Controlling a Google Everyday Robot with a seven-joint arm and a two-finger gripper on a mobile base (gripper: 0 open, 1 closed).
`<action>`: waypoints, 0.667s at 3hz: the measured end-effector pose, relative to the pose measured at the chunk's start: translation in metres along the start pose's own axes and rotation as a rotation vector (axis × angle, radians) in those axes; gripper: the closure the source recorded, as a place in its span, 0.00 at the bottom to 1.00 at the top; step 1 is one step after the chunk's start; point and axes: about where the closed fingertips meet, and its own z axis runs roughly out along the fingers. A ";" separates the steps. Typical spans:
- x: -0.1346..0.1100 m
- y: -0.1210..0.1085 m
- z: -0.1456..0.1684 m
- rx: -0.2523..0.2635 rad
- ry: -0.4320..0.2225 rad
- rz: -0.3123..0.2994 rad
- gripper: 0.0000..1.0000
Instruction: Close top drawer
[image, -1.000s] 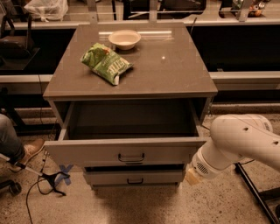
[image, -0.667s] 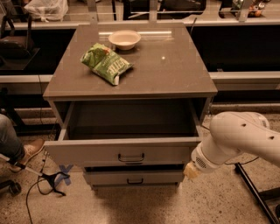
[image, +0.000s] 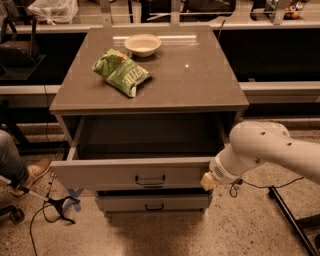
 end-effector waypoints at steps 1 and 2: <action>-0.014 -0.010 0.005 0.008 -0.030 0.016 1.00; -0.043 -0.029 0.011 0.017 -0.095 0.053 1.00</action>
Offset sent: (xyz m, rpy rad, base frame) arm 0.1281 0.0074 -0.0010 0.1282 -0.1689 -0.1753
